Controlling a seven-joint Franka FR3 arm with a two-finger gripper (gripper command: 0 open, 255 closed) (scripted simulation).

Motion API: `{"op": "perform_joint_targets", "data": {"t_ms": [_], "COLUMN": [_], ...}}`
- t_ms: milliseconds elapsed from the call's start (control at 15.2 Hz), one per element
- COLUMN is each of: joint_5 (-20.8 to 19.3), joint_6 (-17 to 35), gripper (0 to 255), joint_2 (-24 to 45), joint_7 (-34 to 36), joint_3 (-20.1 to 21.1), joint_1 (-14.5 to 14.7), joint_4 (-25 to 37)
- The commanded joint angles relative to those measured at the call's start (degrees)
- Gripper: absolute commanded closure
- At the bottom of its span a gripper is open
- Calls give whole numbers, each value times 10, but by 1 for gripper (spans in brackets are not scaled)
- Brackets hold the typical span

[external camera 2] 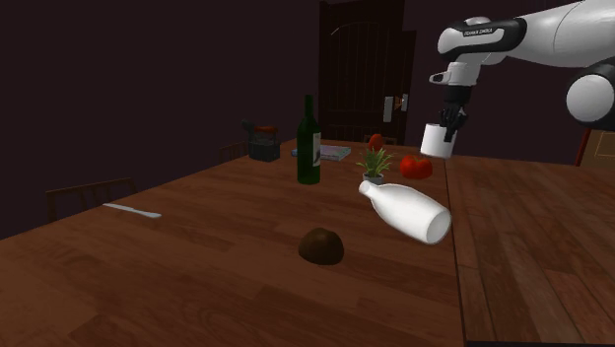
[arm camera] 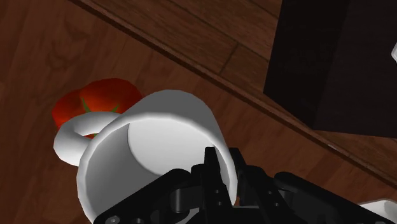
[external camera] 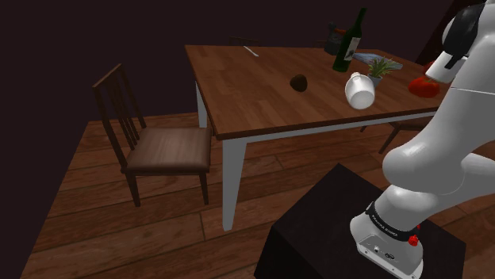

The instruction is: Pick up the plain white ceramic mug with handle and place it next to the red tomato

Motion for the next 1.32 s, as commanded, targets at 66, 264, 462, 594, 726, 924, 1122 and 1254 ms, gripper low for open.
{"op": "perform_joint_targets", "data": {"t_ms": [66, 264, 462, 594, 726, 924, 1122, 1254], "joint_5": [-8, -13, -18, -20, -21, -22, -21, -20], "joint_6": [28, 55, 81, 98, 114, 138, 161, 175], "gripper": [255, 255, 255, 255, 255, 255, 255, 255], "joint_2": [-11, -19, -25, -28, -31, -33, -34, -33], "joint_7": [1, 2, 2, 1, 1, -1, -3, -5], "joint_3": [0, 1, 1, 2, 2, 3, 4, 5], "joint_1": [10, 18, 24, 28, 31, 34, 36, 38], "joint_4": [-36, -69, -100, -119, -137, -163, -187, -201]}}
